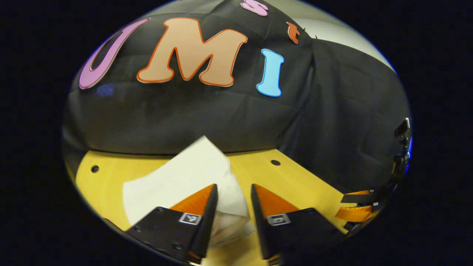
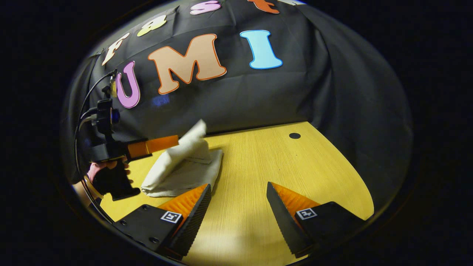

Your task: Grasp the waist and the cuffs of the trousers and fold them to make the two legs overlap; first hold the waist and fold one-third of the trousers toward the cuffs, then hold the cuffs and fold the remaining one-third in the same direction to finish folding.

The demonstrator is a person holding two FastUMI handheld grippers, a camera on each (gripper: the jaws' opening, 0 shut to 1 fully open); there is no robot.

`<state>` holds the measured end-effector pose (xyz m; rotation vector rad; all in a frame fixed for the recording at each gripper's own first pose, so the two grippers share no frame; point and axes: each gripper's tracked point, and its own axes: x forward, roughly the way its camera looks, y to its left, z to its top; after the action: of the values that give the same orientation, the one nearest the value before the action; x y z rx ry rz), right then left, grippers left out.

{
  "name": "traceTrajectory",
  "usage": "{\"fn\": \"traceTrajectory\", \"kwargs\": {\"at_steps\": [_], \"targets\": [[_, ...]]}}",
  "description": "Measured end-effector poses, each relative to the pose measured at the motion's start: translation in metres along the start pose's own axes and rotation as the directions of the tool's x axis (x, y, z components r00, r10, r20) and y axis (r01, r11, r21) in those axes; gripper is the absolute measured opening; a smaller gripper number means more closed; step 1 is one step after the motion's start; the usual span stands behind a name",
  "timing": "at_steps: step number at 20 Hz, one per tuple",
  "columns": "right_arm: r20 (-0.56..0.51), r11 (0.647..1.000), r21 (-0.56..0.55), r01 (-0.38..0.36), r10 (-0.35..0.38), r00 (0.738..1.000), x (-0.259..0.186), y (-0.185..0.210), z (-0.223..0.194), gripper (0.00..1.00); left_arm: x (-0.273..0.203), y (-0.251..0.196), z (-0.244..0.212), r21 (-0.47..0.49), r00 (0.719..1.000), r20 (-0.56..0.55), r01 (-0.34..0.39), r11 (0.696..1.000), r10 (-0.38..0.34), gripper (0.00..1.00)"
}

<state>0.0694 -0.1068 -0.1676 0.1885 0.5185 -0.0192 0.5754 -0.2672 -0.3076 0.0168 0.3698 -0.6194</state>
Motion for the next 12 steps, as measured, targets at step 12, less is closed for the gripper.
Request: {"fn": "traceTrajectory", "kwargs": {"at_steps": [12], "targets": [[-0.016, 0.998, 0.032, -0.054, 0.055, 0.998, -0.005, 0.034, -0.024, 0.96, -0.109, 0.049, -0.061, 0.002, 0.979, -0.109, -0.175, 0.985, 0.174, 0.94]]}}
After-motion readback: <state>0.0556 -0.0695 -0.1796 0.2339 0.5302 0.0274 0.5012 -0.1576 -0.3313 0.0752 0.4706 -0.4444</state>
